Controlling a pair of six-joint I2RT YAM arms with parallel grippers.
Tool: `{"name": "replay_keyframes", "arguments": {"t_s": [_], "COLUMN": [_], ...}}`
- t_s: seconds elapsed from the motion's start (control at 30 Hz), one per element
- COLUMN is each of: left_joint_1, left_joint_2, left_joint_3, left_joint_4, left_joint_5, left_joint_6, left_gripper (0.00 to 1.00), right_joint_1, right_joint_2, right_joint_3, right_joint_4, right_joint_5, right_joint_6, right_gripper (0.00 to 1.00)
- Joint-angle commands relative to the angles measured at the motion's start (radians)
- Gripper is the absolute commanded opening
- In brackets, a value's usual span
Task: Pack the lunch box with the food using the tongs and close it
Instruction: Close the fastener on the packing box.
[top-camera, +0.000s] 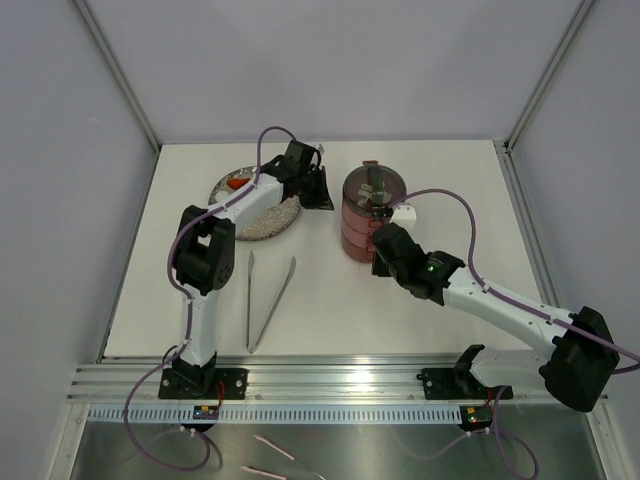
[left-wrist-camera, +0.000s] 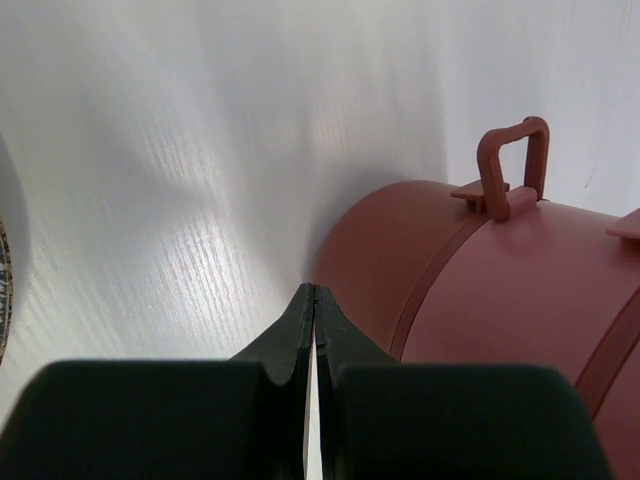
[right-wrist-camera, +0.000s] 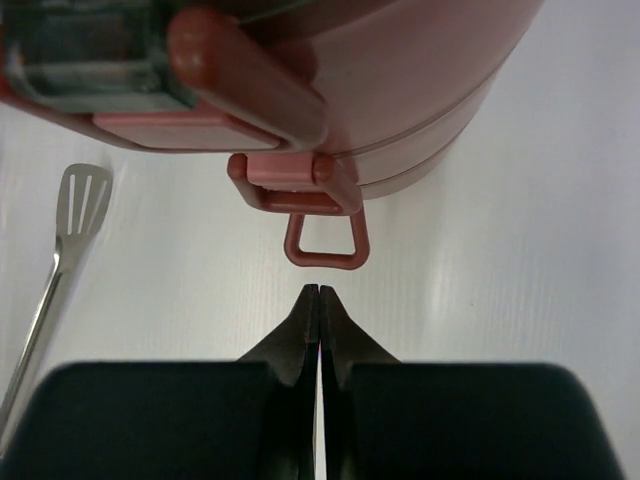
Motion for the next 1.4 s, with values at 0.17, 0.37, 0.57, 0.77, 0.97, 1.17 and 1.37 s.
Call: {"name": "replay_keyframes", "arguments": {"t_s": [0.17,0.37,0.57,0.77,0.97,1.17,1.37], "left_joint_1": [0.000,0.000,0.000,0.000,0.000,0.000,0.006], "left_joint_2": [0.006,0.004,0.001,0.006,0.008,0.006,0.004], "left_joint_3": [0.034,0.025,0.002,0.002,0.008,0.011,0.016], "left_joint_4": [0.026,0.023,0.034,0.042,0.039,0.034,0.026], "left_joint_5": [0.044,0.044,0.050,0.051,0.051,0.044,0.040], "left_joint_6": [0.000,0.003,-0.003,-0.008,-0.003,0.000,0.003], "left_gripper": [0.00,0.00,0.00,0.00,0.00,0.00,0.00], "right_joint_1": [-0.009,-0.049,-0.051,-0.052,-0.051,-0.051,-0.051], "right_joint_2": [0.091,0.232,0.245,0.121,-0.005,0.002,0.119], "right_joint_3": [-0.007,-0.056,-0.077,-0.088,-0.082,-0.103,-0.102], "right_joint_4": [0.145,0.272,0.288,0.250,0.182,0.185,0.343], "right_joint_5": [0.001,0.015,0.001,0.006,0.032,0.034,0.011], "right_joint_6": [0.004,-0.004,-0.016,-0.054,-0.062,-0.034,-0.036], "right_gripper": [0.00,0.00,0.00,0.00,0.00,0.00,0.00]}}
